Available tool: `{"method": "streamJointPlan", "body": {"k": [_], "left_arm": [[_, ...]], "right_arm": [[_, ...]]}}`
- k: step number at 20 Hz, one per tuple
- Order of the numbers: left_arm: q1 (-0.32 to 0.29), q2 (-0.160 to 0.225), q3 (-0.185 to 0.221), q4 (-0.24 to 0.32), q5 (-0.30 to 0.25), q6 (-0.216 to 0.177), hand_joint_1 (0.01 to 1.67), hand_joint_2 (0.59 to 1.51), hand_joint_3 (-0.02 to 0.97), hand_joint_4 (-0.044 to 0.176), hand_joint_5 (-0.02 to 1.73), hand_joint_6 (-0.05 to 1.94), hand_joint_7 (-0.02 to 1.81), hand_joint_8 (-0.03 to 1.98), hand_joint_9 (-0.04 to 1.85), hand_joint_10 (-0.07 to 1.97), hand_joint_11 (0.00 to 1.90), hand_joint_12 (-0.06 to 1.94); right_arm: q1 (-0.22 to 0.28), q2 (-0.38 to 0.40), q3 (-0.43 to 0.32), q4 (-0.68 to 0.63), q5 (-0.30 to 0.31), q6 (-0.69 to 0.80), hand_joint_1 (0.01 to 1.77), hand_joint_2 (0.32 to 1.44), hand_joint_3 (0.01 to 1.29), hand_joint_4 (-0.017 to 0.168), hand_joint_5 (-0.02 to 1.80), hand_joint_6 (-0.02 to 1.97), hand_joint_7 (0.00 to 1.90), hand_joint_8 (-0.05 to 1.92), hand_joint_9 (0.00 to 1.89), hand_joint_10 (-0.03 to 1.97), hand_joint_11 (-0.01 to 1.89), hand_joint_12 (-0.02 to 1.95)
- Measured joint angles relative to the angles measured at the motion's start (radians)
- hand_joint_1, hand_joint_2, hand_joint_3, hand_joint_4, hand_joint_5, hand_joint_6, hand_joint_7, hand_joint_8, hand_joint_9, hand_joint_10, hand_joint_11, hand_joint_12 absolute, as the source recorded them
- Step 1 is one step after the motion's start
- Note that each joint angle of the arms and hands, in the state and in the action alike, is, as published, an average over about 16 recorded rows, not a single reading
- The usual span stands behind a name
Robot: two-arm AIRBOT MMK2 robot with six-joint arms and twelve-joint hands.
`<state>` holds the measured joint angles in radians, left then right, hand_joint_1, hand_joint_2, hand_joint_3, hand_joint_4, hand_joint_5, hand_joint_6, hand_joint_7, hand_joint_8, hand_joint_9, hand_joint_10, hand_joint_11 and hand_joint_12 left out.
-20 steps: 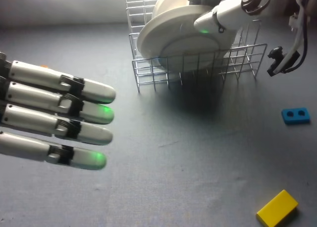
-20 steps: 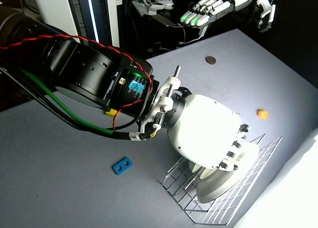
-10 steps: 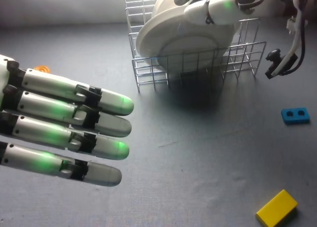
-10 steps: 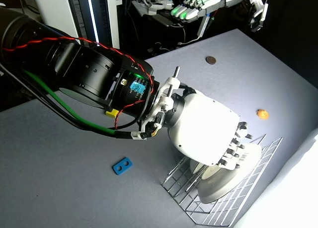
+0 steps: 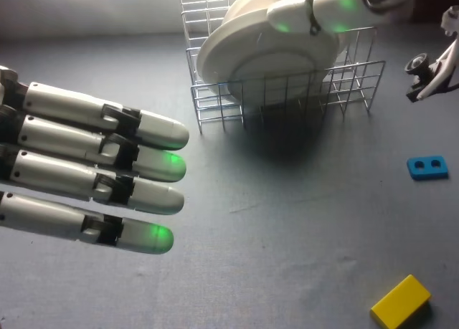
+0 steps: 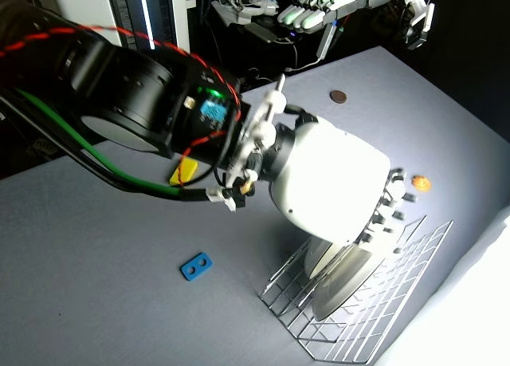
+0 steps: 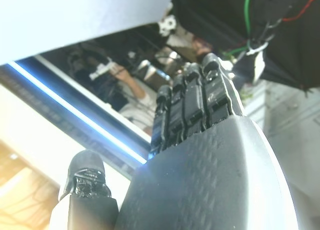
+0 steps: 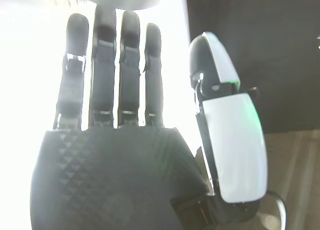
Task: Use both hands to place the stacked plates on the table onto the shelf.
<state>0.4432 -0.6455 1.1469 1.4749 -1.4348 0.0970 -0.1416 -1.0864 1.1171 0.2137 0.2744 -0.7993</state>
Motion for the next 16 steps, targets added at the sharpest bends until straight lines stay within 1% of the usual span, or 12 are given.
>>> {"method": "streamJointPlan", "body": {"k": [1, 2, 4, 6, 7, 9, 10, 12, 14, 16], "left_arm": [[-0.001, 0.000, 0.001, 0.002, 0.000, 0.000, 0.03, 1.179, 0.011, 0.002, 0.32, 0.22, 0.31, 0.22, 0.28, 0.23, 0.22, 0.33], [-0.002, 0.000, 0.002, 0.003, 0.000, 0.000, 0.04, 1.173, 0.010, 0.009, 0.39, 0.32, 0.40, 0.34, 0.36, 0.35, 0.29, 0.44], [-0.003, 0.000, 0.004, 0.006, -0.001, 0.000, 0.05, 1.167, 0.010, 0.031, 0.54, 0.49, 0.56, 0.52, 0.51, 0.55, 0.42, 0.67], [-0.004, 0.000, 0.007, 0.011, -0.002, 0.000, 0.11, 1.178, 0.010, 0.050, 0.69, 0.64, 0.72, 0.66, 0.67, 0.73, 0.56, 0.89], [-0.004, 0.000, 0.009, 0.013, -0.001, 0.000, 0.15, 1.185, 0.009, 0.051, 0.75, 0.73, 0.80, 0.74, 0.75, 0.82, 0.62, 1.01], [-0.004, 0.000, 0.012, 0.019, -0.001, 0.001, 0.26, 1.195, 0.007, 0.044, 0.87, 0.90, 0.96, 0.90, 0.90, 1.00, 0.75, 1.24], [-0.004, 0.000, 0.013, 0.021, 0.000, 0.002, 0.29, 1.198, 0.006, 0.044, 0.92, 0.97, 1.03, 0.97, 0.96, 1.09, 0.80, 1.34], [-0.004, 0.000, 0.014, 0.024, 0.000, 0.002, 0.33, 1.201, 0.005, 0.051, 1.04, 1.11, 1.17, 1.11, 1.09, 1.25, 0.91, 1.53], [-0.004, 0.000, 0.017, 0.028, 0.002, 0.003, 0.38, 1.203, 0.004, 0.060, 1.16, 1.27, 1.32, 1.27, 1.24, 1.43, 1.04, 1.74], [-0.004, 0.000, 0.020, 0.031, 0.002, 0.003, 0.45, 1.207, 0.003, 0.073, 1.22, 1.37, 1.40, 1.36, 1.33, 1.56, 1.10, 1.87]], "right_arm": [[-0.002, 0.016, -0.022, -0.029, 0.010, 0.002, 0.64, 1.20, 0.01, -0.001, 0.68, 0.26, 0.77, 0.17, 0.78, 0.17, 0.38, 1.36], [-0.005, 0.032, -0.045, -0.060, 0.021, 0.004, 0.60, 1.18, 0.01, -0.001, 0.70, 0.36, 0.79, 0.28, 0.80, 0.28, 0.43, 1.41], [-0.014, 0.068, -0.094, -0.131, 0.045, 0.013, 0.51, 1.16, 0.01, -0.001, 0.79, 0.58, 0.86, 0.51, 0.87, 0.52, 0.57, 1.50], [-0.028, 0.109, -0.145, -0.208, 0.073, 0.027, 0.46, 1.15, 0.01, 0.000, 0.89, 0.80, 0.96, 0.75, 0.97, 0.76, 0.73, 1.58], [-0.037, 0.130, -0.170, -0.248, 0.086, 0.036, 0.45, 1.16, 0.01, 0.001, 0.94, 0.92, 1.01, 0.86, 1.02, 0.88, 0.81, 1.63], [-0.059, 0.172, -0.216, -0.318, 0.107, 0.057, 0.43, 1.16, 0.01, 0.004, 1.04, 1.15, 1.11, 1.10, 1.12, 1.12, 0.99, 1.71], [-0.067, 0.188, -0.233, -0.343, 0.114, 0.066, 0.42, 1.17, 0.01, 0.005, 1.07, 1.24, 1.14, 1.20, 1.16, 1.21, 1.05, 1.75], [-0.079, 0.209, -0.258, -0.377, 0.124, 0.073, 0.37, 1.16, 0.02, 0.007, 1.13, 1.41, 1.20, 1.37, 1.22, 1.39, 1.17, 1.83], [-0.093, 0.231, -0.282, -0.414, 0.133, 0.084, 0.32, 1.16, 0.02, 0.008, 1.21, 1.62, 1.27, 1.59, 1.30, 1.62, 1.32, 1.90], [-0.107, 0.256, -0.305, -0.451, 0.142, 0.098, 0.33, 1.18, 0.01, 0.010, 1.32, 1.85, 1.39, 1.82, 1.42, 1.84, 1.47, 1.92]]}}
